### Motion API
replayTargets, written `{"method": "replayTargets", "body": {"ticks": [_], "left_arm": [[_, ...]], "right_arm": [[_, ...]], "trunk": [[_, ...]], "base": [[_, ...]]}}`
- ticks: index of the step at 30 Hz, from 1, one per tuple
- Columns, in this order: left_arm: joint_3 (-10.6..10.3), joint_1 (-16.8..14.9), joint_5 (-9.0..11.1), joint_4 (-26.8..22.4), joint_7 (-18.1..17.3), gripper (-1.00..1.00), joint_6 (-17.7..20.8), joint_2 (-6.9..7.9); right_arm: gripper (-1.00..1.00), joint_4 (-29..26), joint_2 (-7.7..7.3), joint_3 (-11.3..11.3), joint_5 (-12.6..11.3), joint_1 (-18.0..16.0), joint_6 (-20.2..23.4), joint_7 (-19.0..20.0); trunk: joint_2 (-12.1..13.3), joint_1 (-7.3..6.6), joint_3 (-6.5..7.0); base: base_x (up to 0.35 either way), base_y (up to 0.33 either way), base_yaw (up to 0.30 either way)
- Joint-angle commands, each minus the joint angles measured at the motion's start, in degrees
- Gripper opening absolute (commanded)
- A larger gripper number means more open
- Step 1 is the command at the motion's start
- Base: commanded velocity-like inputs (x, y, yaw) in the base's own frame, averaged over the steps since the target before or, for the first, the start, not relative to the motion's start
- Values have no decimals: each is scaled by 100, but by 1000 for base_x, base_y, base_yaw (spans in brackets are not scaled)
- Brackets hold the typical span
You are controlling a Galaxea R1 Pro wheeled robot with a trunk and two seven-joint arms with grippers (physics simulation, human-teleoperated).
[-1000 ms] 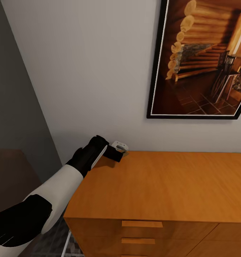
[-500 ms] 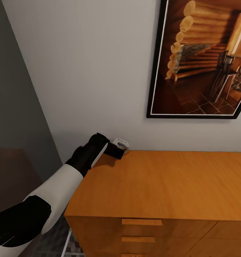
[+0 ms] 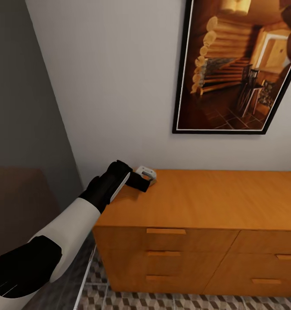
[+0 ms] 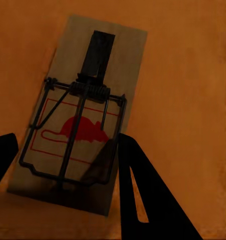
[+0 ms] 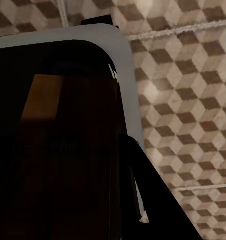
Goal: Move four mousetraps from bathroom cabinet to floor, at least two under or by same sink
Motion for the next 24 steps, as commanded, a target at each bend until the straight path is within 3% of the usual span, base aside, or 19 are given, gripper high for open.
{"method": "replayTargets", "body": {"ticks": [1, 24], "left_arm": [[-4, -5, -6, -3, -10, -100, 23, 1], [-13, -4, -5, 6, -12, -100, 23, -8]], "right_arm": [[-100, 7, -2, -39, -3, -3, -14, 33], [-100, 7, -2, -39, -3, -3, -14, 33]], "trunk": [[-3, -4, -5], [-3, -4, -5]], "base": [[-338, 0, 0], [-339, -11, 0]]}}
